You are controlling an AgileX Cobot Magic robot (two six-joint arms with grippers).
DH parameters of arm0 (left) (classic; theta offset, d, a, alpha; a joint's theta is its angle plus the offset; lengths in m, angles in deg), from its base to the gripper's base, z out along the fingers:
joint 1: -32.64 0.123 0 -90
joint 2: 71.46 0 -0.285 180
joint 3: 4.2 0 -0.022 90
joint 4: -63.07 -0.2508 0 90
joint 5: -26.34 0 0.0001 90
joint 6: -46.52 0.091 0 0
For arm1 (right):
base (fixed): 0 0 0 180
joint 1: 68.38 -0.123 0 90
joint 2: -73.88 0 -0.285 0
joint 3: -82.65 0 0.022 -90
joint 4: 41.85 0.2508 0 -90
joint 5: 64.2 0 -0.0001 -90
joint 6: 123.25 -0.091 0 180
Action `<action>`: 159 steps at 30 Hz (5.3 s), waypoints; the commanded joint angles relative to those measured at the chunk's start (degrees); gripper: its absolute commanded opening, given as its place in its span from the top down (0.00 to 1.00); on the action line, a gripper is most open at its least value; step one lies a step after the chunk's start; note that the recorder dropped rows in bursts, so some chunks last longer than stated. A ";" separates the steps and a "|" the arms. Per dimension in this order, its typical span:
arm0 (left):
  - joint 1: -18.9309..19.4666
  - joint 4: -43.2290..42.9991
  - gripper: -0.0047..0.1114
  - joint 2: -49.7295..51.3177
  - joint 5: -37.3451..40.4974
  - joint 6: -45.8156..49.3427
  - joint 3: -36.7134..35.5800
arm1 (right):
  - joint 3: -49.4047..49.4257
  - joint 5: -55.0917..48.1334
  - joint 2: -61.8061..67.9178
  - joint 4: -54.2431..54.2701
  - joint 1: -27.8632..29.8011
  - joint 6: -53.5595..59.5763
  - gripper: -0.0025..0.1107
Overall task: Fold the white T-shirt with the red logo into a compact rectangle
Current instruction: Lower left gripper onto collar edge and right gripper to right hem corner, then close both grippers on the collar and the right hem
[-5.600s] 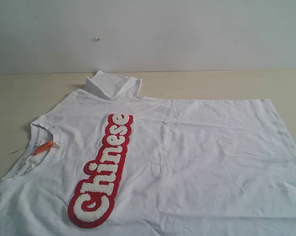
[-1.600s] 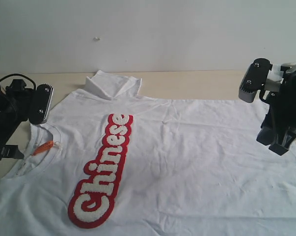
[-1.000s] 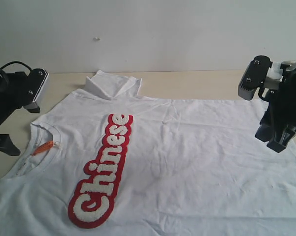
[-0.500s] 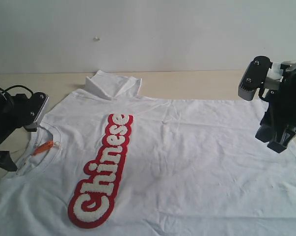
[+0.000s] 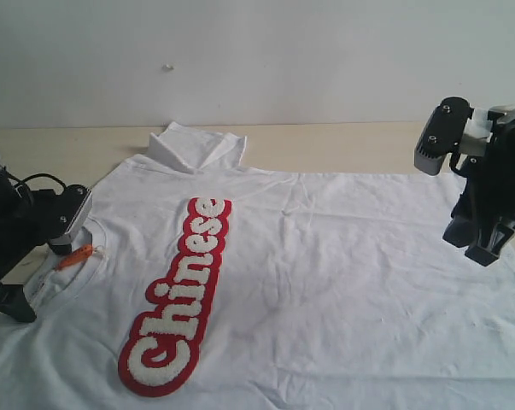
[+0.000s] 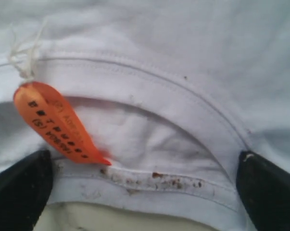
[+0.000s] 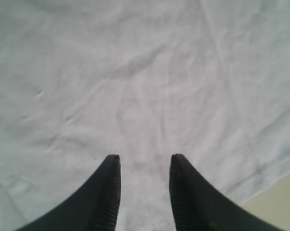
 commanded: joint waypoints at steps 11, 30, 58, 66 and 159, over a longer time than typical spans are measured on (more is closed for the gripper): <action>0.22 2.51 0.07 -1.15 -4.77 2.02 -0.28 | -0.35 -1.39 -0.02 4.77 -0.19 5.36 0.61; 0.22 -0.06 0.07 1.88 -1.71 1.50 -0.30 | -0.35 -1.74 -0.02 4.88 -0.19 5.36 0.61; 0.22 0.73 0.07 1.88 -1.71 1.72 -0.30 | -0.35 -1.32 -0.12 19.40 -0.19 5.23 0.61; 0.22 0.73 0.07 1.88 -1.71 1.72 -0.30 | -0.35 0.28 -0.12 19.28 -0.19 5.35 0.61; 0.22 0.84 0.07 1.88 -1.71 1.72 -0.30 | -8.00 -0.89 27.21 -16.36 12.44 23.86 0.05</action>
